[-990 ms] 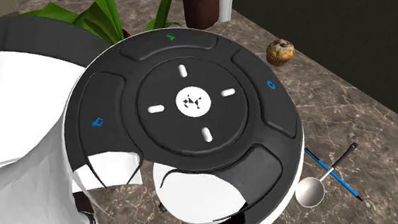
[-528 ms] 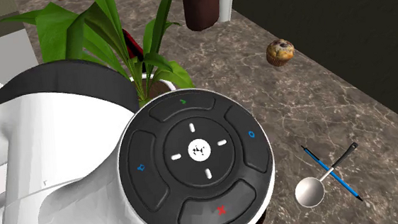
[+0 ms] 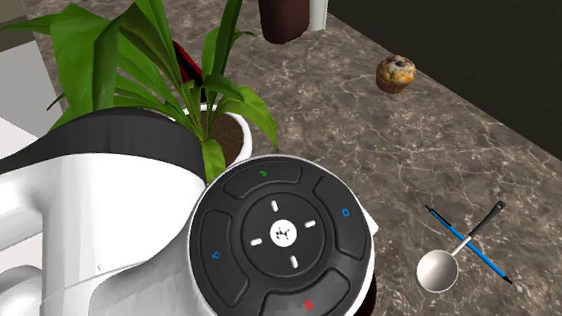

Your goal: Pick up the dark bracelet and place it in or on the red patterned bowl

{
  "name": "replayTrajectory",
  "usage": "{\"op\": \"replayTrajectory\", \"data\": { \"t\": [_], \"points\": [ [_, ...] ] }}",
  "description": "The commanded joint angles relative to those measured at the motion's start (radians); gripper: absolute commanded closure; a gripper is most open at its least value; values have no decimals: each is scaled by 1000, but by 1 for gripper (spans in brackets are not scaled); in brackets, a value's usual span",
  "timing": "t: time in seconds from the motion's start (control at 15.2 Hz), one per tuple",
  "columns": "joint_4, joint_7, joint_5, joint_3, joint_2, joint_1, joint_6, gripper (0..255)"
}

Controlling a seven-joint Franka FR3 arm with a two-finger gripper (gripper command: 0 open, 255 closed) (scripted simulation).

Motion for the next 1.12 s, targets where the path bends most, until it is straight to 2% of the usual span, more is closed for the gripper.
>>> {"op": "replayTrajectory", "data": {
  "t": [0.0, 0.07, 0.13, 0.46, 0.73, 1.06],
  "points": [
    [0, 0, 0, 0, 0, 0, 0, 255],
    [0, 0, 0, 0, 0, 0, 0, 255],
    [0, 0, 0, 0, 0, 0, 0, 0],
    [0, 0, 0, 0, 0, 0, 0, 0],
    [158, -18, 21, -4, 36, 16, -124, 0],
    [158, -18, 21, -4, 36, 16, -124, 0]
  ]
}}
